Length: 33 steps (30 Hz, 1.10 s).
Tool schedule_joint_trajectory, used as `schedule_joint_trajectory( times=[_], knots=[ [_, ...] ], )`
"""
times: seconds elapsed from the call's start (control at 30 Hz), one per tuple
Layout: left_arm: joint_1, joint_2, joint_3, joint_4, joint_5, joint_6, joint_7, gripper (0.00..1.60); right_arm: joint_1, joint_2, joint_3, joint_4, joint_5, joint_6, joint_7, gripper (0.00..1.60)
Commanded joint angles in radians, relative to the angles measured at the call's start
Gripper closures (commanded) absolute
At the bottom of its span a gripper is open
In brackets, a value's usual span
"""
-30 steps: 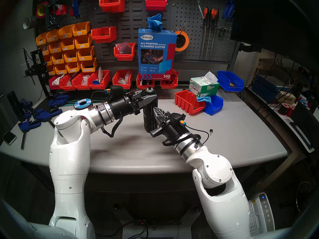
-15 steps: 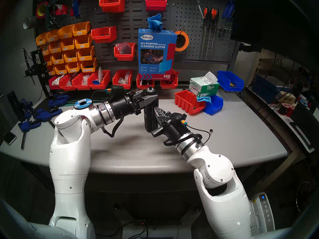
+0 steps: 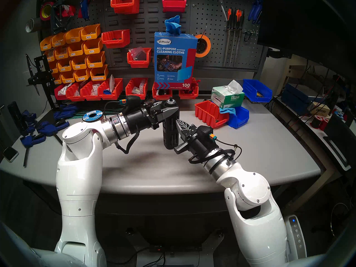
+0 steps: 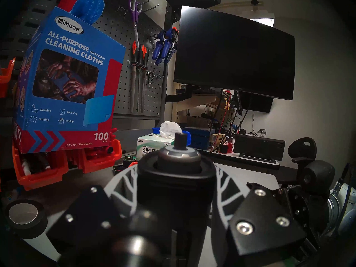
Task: Pick a screwdriver bit and insert it into the screwdriver
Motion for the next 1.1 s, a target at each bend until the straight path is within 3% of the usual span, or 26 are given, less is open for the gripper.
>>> schedule_joint_trajectory(
  times=[0.0,0.2,0.37,1.07],
  knots=[
    [-0.033,0.0,-0.003,-0.008,-0.005,-0.008,0.001,1.6,-0.007,0.002,0.009,-0.048,0.016,-0.001,0.009,1.6],
    [-0.038,0.0,-0.002,-0.003,-0.003,-0.008,0.0,1.6,-0.023,0.004,0.018,-0.06,0.036,0.005,0.028,1.6],
    [-0.042,0.003,0.001,0.003,0.0,-0.006,-0.004,1.6,-0.035,0.006,0.054,-0.09,0.097,0.025,0.061,1.6],
    [-0.014,0.017,0.035,-0.014,0.004,0.018,-0.021,1.6,0.037,0.014,0.18,-0.155,0.308,0.162,0.192,1.6]
  ],
)
